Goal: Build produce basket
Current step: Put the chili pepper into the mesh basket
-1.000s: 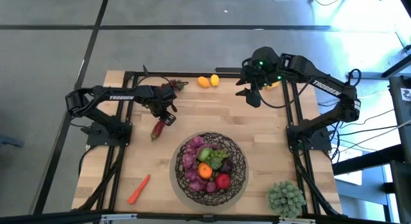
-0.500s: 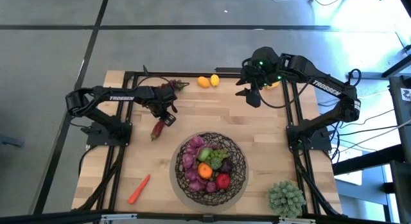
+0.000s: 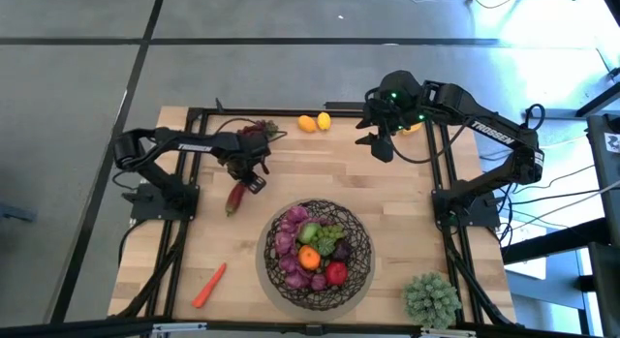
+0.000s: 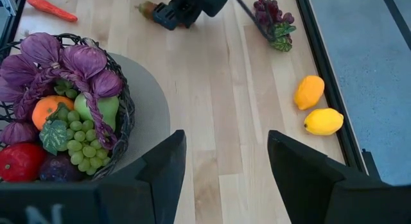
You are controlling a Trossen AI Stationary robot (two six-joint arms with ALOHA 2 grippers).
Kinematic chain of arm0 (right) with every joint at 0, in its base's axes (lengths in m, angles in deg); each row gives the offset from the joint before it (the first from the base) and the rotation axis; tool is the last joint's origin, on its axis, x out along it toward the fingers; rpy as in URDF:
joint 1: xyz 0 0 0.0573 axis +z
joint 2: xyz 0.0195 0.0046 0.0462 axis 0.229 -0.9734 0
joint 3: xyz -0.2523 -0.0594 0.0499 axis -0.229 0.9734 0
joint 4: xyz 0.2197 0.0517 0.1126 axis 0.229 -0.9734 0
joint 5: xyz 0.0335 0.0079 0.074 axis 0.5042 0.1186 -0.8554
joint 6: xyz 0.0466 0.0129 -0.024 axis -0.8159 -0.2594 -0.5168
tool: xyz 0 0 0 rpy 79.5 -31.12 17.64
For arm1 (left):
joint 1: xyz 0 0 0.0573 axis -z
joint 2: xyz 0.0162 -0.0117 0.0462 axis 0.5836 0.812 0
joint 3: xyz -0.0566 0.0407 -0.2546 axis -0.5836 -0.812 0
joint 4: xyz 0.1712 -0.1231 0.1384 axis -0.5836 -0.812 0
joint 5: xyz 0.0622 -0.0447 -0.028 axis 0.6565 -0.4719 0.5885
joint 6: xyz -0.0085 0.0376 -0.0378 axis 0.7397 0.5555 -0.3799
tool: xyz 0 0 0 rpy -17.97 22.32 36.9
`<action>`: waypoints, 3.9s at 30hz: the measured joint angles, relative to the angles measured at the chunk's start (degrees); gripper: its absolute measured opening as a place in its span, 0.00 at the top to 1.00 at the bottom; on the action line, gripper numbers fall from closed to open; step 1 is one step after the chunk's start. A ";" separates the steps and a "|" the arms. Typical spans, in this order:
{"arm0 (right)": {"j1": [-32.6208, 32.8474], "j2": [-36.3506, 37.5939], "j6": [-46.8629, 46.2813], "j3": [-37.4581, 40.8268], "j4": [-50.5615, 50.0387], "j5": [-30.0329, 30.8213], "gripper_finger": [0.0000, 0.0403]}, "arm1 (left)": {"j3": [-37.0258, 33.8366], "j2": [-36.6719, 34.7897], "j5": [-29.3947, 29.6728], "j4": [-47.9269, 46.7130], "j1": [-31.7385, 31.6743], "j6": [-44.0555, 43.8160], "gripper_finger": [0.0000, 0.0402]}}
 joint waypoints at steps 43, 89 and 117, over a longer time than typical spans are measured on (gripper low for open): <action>0.01 -0.02 -0.02 -0.02 -0.31 0.02 0.48 | 5.02 -0.43 3.34 -10.97 4.17 -10.71 0.78; 0.01 -0.02 -0.02 -0.02 -1.25 0.02 0.48 | 3.05 3.29 1.80 -7.19 7.83 -14.94 0.82; 0.00 -0.02 1.73 -0.02 -1.18 0.04 0.48 | 11.87 3.35 2.87 -14.17 7.91 -8.06 1.00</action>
